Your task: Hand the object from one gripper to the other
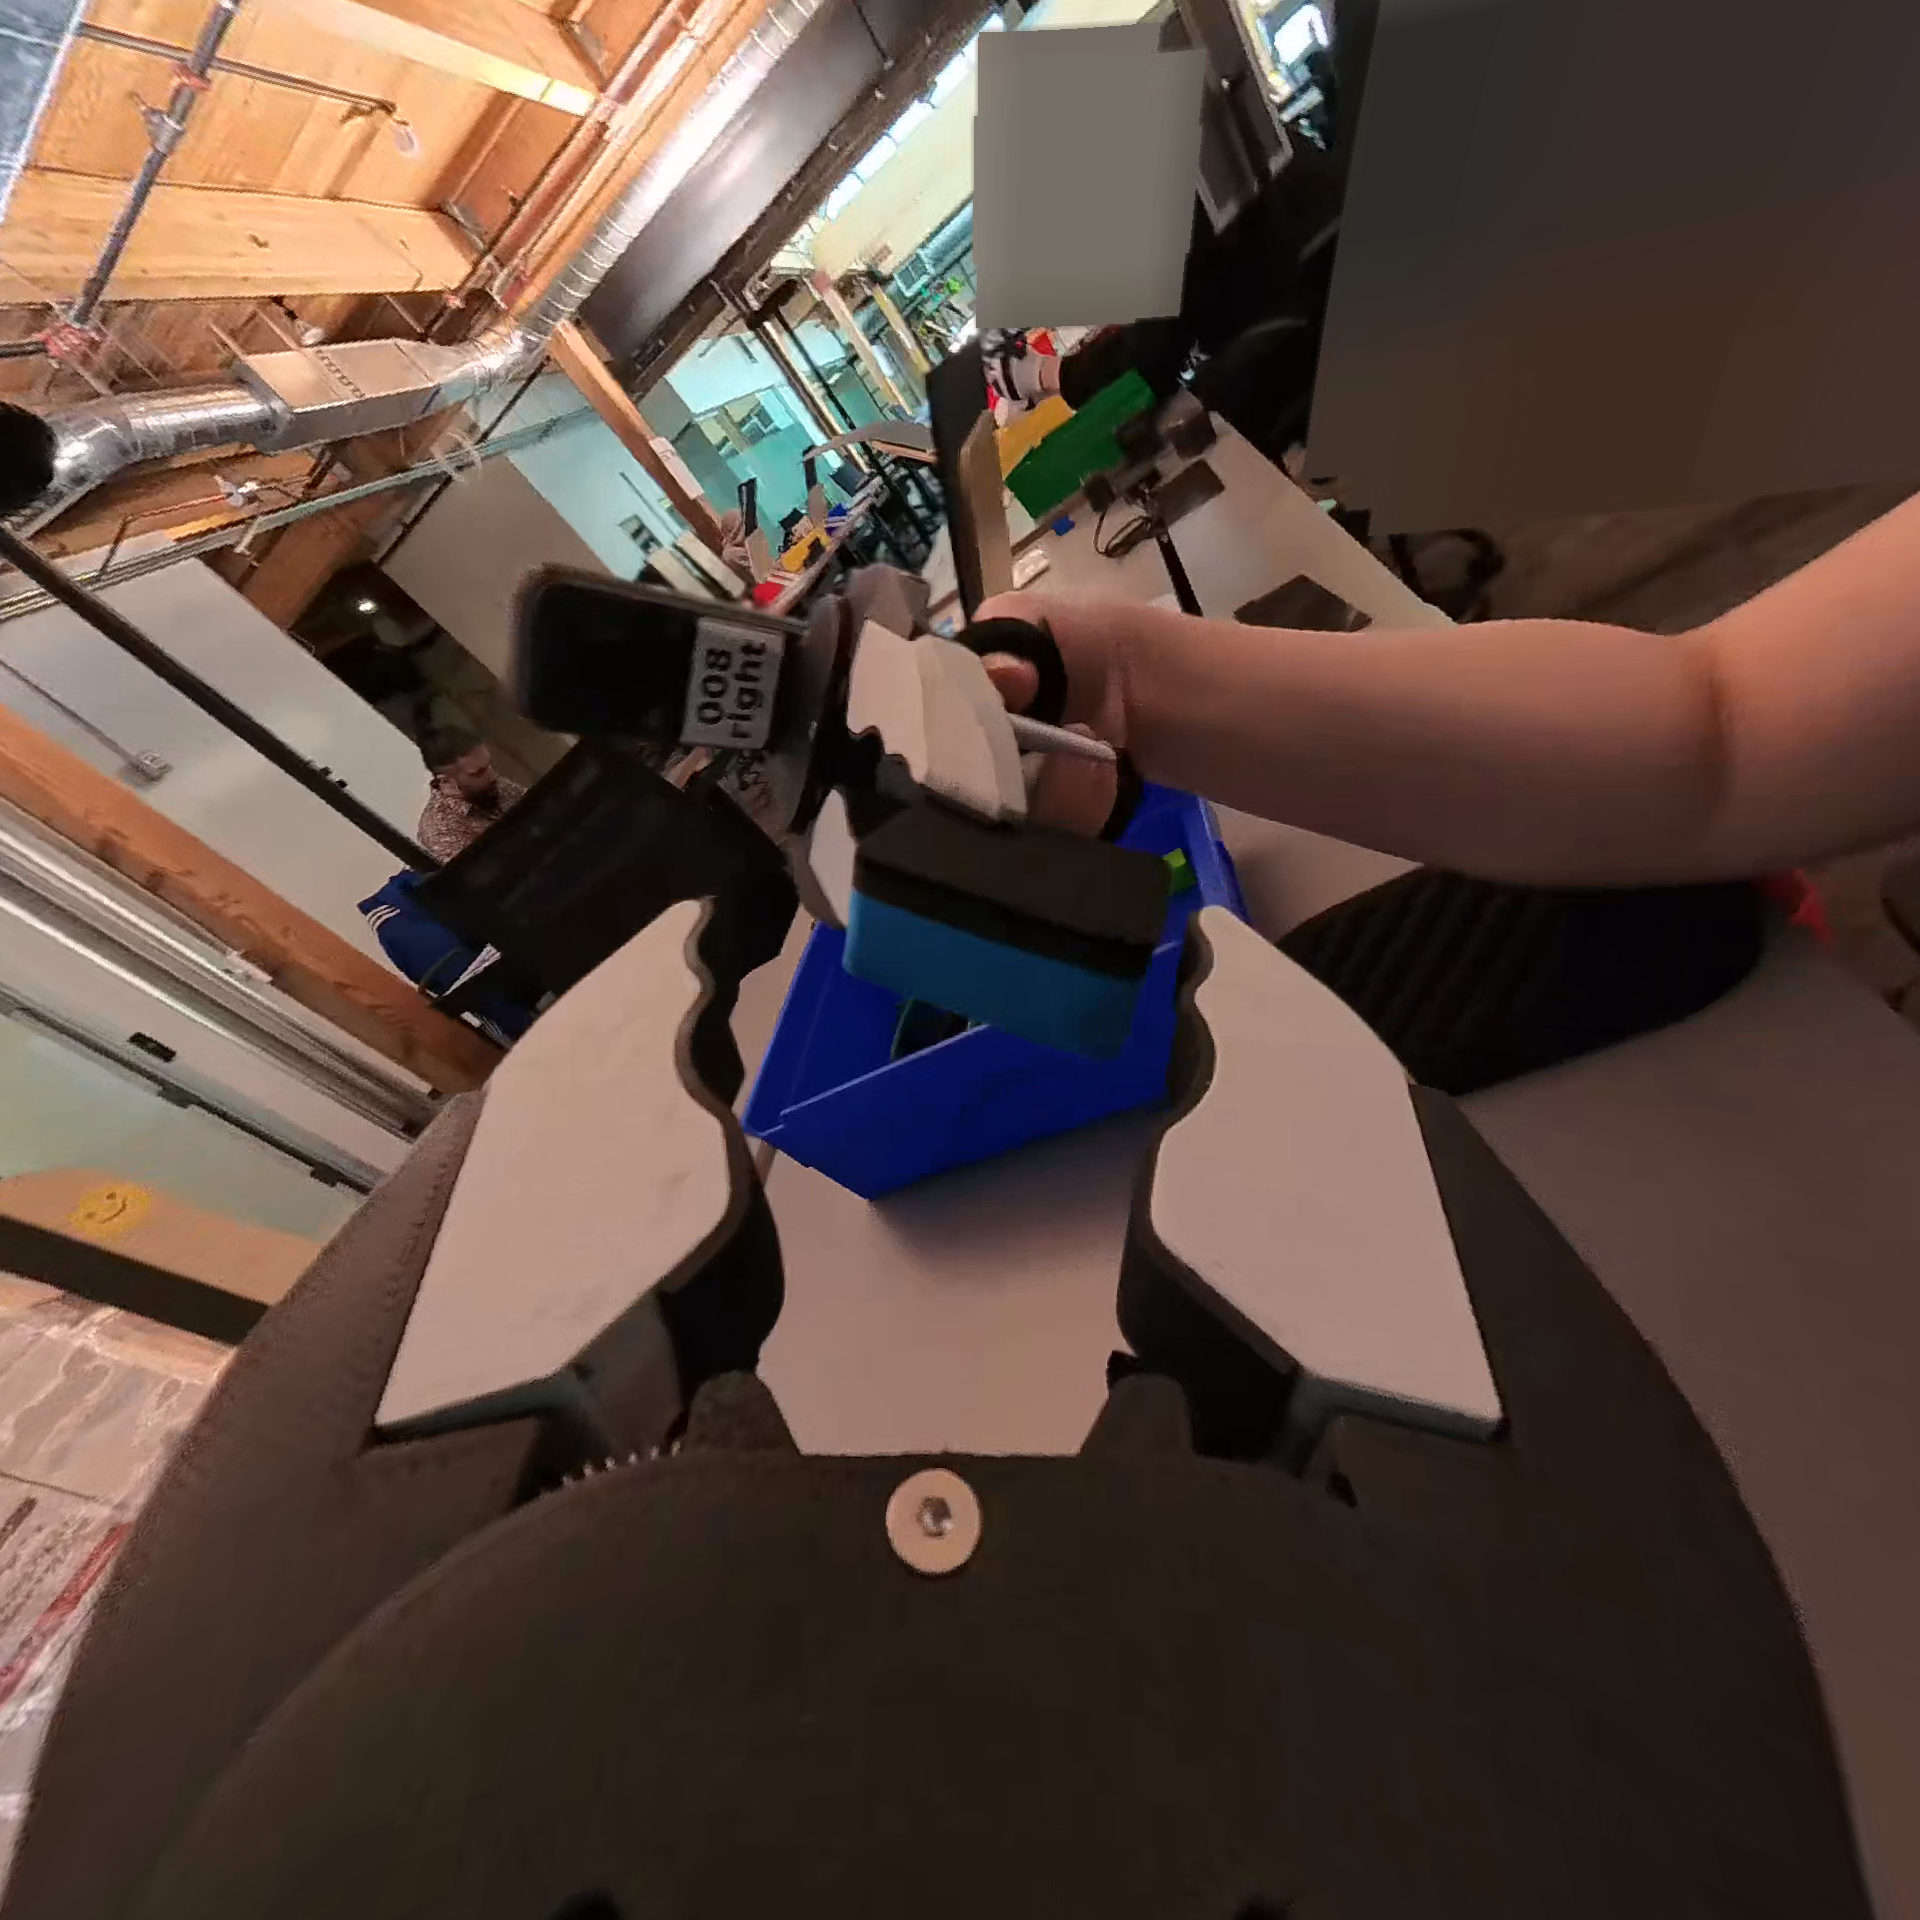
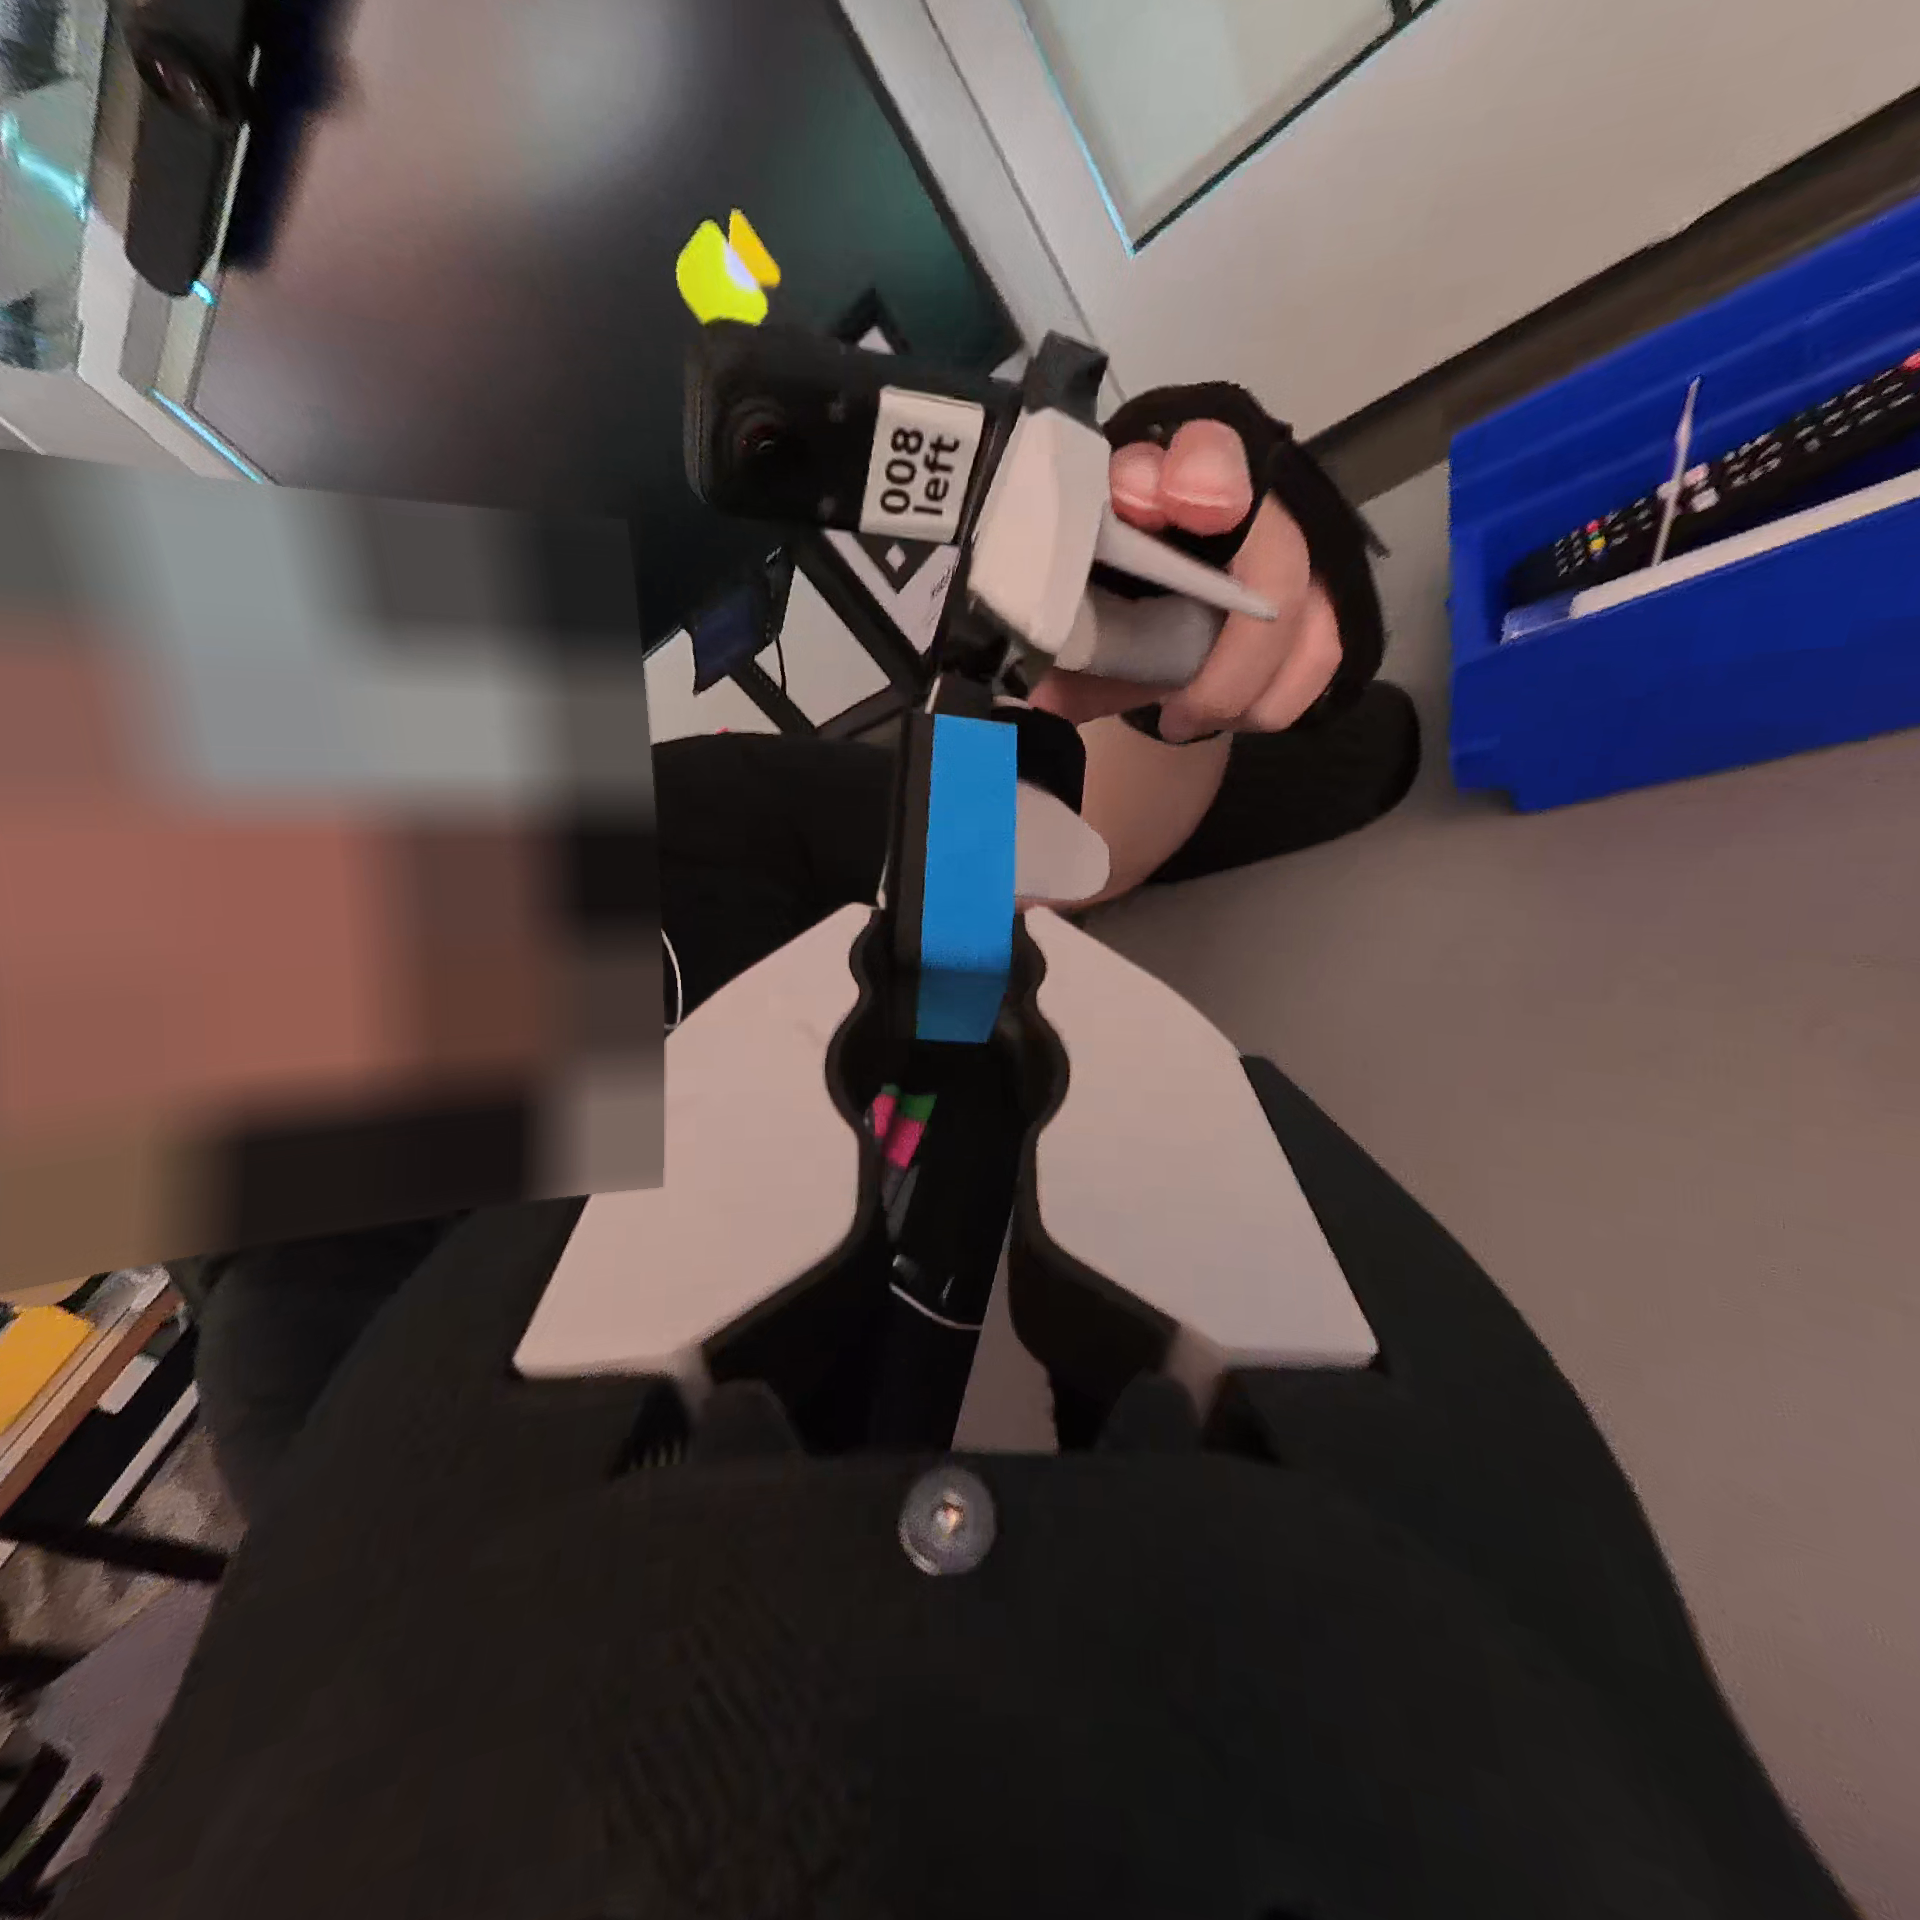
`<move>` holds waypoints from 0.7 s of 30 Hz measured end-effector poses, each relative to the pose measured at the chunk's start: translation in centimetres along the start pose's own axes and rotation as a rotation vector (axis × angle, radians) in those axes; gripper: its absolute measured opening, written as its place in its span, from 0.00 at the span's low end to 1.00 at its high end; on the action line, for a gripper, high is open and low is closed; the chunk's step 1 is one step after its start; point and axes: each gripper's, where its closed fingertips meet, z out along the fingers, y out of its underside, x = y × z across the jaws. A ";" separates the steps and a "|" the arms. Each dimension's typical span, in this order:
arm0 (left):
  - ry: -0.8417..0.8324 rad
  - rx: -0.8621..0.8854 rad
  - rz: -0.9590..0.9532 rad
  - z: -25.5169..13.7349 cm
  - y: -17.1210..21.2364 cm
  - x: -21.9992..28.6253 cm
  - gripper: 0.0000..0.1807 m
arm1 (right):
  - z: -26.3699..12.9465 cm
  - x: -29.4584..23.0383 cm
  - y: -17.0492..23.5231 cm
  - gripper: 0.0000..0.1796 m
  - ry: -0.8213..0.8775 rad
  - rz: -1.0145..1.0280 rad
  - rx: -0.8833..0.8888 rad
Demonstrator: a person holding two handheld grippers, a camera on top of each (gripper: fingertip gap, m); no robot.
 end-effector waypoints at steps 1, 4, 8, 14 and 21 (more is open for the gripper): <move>0.023 -0.015 0.011 0.2 0.2 0.6 0.44 | 0.1 -0.1 0.2 0.12 -0.006 0.001 -0.014; 0.060 -0.075 0.061 0.8 1.2 1.8 0.41 | 0.7 0.0 0.8 0.12 -0.022 0.004 -0.051; 0.025 -0.129 0.157 1.0 2.5 1.5 0.32 | 0.8 0.8 0.5 0.14 0.030 -0.085 -0.026; -0.726 -0.358 0.503 -3.0 3.7 -9.4 0.32 | -4.6 7.5 -6.2 0.42 0.801 -0.473 0.259; -1.078 -0.407 0.736 -5.1 2.3 -10.9 0.32 | -0.2 2.7 -9.1 0.37 1.029 -1.203 0.469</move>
